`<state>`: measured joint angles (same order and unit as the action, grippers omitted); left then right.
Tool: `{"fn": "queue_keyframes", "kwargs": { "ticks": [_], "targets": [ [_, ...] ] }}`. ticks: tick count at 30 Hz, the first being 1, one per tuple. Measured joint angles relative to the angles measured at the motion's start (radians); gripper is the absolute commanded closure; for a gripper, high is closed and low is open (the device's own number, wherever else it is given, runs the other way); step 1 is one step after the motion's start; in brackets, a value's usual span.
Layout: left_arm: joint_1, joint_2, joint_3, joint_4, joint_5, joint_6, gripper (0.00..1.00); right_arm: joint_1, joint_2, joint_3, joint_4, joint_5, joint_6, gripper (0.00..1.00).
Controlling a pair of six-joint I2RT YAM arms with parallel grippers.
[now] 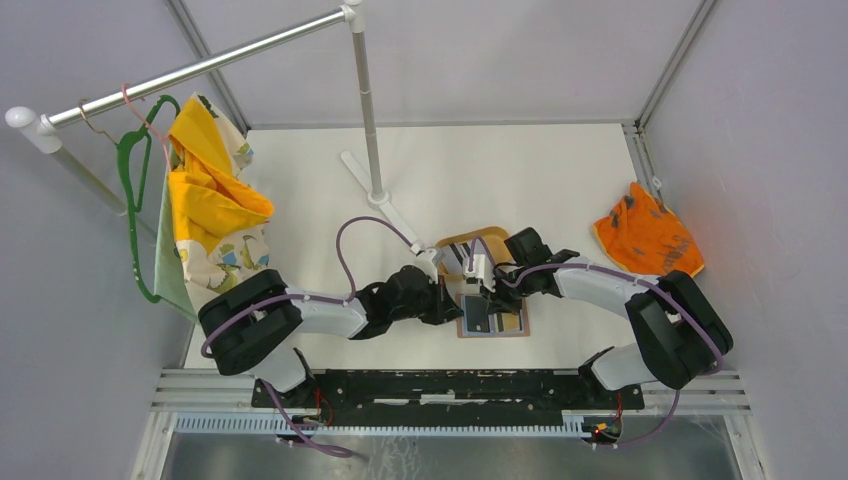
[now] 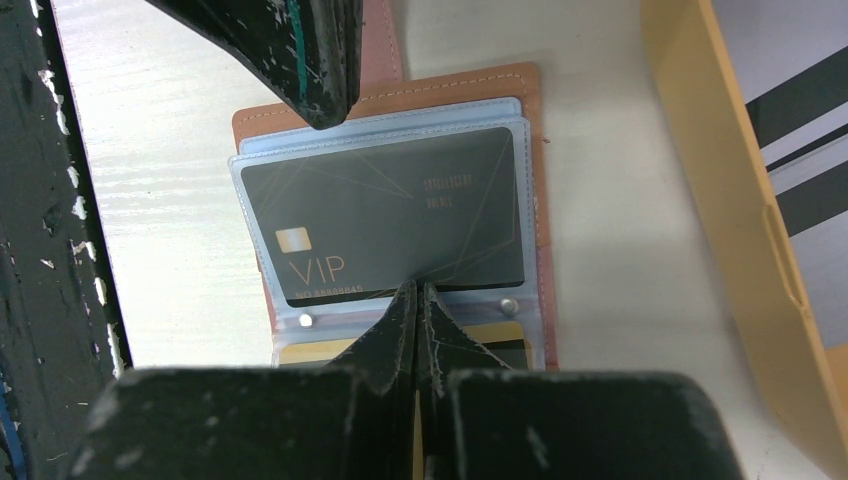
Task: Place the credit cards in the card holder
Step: Insert the credit card into the card holder.
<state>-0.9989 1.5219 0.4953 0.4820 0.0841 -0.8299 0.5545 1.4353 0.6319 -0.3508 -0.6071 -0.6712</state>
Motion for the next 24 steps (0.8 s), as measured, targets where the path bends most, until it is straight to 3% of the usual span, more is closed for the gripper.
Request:
{"fn": "queue_keyframes", "kwargs": {
  "ticks": [24],
  "targets": [
    [0.000,0.093,0.010,0.045,0.049,-0.011,0.97,0.000,0.001,0.001,-0.001,-0.001,0.000,1.00]
  ]
}}
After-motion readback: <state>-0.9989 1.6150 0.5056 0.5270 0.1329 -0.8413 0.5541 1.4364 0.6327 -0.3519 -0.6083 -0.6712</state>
